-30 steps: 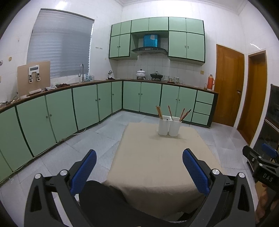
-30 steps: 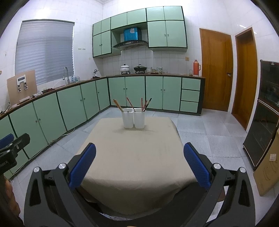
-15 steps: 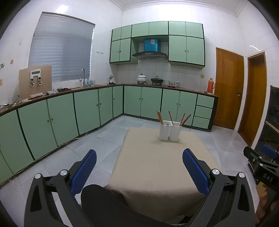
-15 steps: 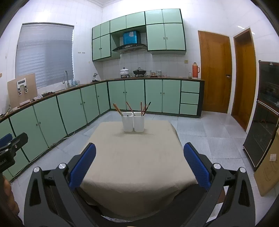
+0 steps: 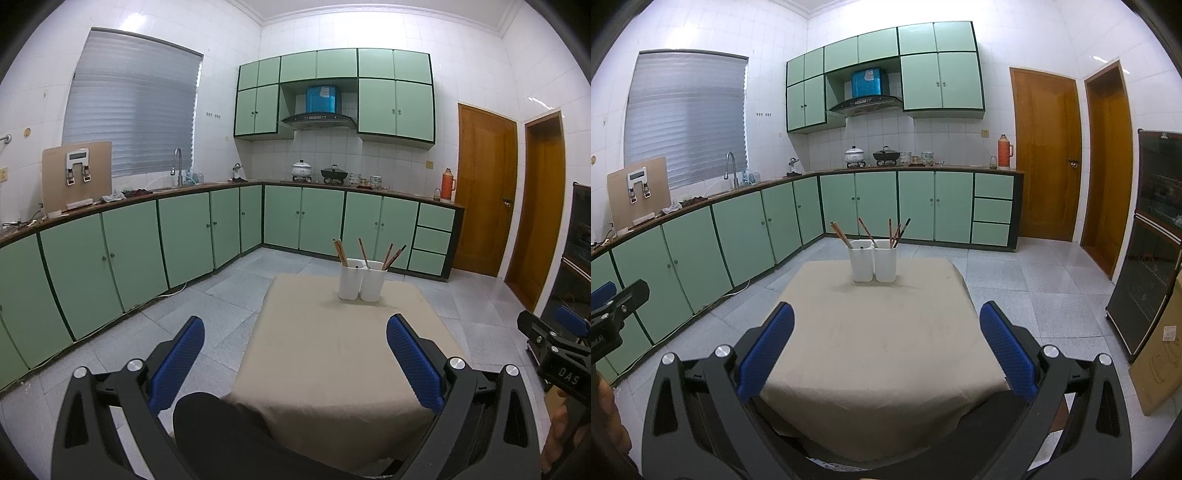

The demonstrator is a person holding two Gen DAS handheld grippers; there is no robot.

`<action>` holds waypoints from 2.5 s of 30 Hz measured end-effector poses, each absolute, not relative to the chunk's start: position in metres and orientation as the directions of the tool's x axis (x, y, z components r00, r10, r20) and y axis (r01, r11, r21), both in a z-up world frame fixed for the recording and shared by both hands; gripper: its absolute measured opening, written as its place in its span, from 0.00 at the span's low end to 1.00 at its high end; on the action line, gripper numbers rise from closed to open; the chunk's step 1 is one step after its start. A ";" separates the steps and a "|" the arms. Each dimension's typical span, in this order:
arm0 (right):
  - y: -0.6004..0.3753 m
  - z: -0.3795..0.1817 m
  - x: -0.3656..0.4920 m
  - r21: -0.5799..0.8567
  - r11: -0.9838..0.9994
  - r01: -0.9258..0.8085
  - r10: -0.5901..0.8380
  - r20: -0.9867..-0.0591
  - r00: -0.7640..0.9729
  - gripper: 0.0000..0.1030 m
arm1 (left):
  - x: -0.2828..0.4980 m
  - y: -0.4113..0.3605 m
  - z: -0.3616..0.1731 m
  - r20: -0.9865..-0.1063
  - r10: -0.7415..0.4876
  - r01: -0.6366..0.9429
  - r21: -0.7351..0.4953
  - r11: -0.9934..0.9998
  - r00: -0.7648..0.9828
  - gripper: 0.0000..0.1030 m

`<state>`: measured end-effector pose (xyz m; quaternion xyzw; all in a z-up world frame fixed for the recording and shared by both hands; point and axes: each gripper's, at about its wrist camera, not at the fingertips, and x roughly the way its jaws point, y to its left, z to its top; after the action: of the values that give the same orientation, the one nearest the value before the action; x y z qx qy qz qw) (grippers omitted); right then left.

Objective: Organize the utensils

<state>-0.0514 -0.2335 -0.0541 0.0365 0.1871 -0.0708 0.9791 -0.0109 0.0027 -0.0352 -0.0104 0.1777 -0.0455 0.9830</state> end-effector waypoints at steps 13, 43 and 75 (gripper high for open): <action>-0.235 -0.053 -0.053 0.046 0.988 0.148 -0.121 -0.373 0.920 0.95 | -0.011 0.004 -0.034 -0.349 -0.091 0.082 -0.039 0.996 0.933 0.94; -0.236 -0.053 -0.052 0.046 0.988 0.148 -0.120 -0.374 0.920 0.95 | -0.011 0.006 -0.034 -0.349 -0.091 0.082 -0.039 0.996 0.933 0.94; -0.234 -0.055 -0.052 0.048 0.988 0.148 -0.119 -0.375 0.919 0.95 | -0.011 0.009 -0.033 -0.346 -0.091 0.082 -0.039 0.996 0.934 0.94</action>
<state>-0.0524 -0.2344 -0.0545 0.0377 0.1891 -0.0681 0.9789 -0.0110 0.0091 -0.0334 -0.0118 0.1767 -0.0439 0.9832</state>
